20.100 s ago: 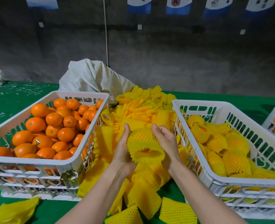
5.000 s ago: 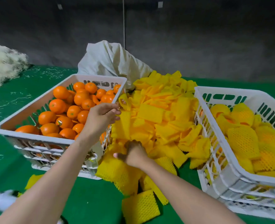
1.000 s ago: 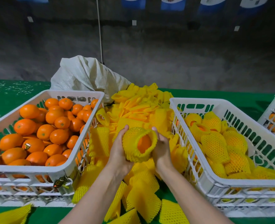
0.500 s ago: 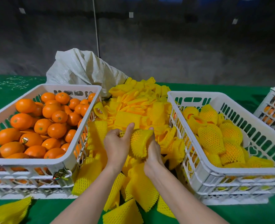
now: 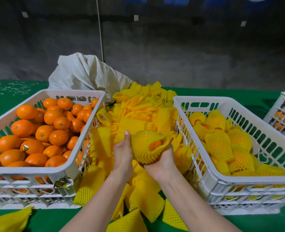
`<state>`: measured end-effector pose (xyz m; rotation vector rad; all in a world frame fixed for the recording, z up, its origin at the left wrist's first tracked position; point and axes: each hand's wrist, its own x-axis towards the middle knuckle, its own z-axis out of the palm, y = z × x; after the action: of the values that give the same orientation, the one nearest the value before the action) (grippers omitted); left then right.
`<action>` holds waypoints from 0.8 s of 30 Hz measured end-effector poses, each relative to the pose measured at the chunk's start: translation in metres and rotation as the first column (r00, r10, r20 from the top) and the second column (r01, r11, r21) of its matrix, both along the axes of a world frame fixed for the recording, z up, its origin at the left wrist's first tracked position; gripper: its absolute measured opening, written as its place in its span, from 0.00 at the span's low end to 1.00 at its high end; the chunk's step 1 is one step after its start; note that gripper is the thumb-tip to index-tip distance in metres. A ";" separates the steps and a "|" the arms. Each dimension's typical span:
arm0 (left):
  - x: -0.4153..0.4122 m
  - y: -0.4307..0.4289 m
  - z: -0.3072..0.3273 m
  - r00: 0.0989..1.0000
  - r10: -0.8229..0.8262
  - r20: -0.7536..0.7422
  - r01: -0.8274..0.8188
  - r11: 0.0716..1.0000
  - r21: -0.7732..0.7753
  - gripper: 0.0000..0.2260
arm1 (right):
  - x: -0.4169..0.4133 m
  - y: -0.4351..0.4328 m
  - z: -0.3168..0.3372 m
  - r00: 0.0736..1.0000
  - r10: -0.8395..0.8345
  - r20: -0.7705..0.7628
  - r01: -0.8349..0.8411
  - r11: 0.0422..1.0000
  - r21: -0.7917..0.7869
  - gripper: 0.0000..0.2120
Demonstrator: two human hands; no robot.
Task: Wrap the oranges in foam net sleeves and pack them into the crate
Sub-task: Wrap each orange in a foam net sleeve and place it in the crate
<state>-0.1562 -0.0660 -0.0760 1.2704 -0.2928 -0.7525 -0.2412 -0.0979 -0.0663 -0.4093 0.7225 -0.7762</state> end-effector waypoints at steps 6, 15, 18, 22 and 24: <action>0.008 0.007 -0.006 0.952 -0.129 0.276 0.159 0.983 -0.087 0.21 | -0.002 0.002 -0.005 0.999 0.039 0.010 -0.039 0.998 -0.051 0.15; 0.016 0.011 0.009 0.902 -0.432 -0.001 0.423 0.883 0.202 0.27 | -0.013 -0.005 -0.008 0.936 -0.127 -0.327 -0.021 0.910 -0.414 0.15; 0.011 0.012 0.021 0.769 -0.608 -0.197 0.634 0.766 0.110 0.30 | -0.021 -0.007 -0.013 0.841 -0.229 -0.490 -0.201 0.709 -0.676 0.17; 0.000 0.009 0.023 0.771 -0.594 -0.229 0.620 0.783 0.054 0.17 | -0.023 -0.010 -0.005 0.854 -0.278 -0.440 -0.105 0.737 -0.668 0.17; -0.003 0.010 0.019 0.793 -0.558 -0.245 0.588 0.806 0.065 0.11 | -0.021 -0.014 -0.003 0.856 -0.352 -0.378 0.045 0.779 -0.626 0.19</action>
<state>-0.1589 -0.0565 -0.0567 1.2206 -0.4684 -1.4502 -0.2624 -0.1114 -0.0691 -1.1535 0.9890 -1.1362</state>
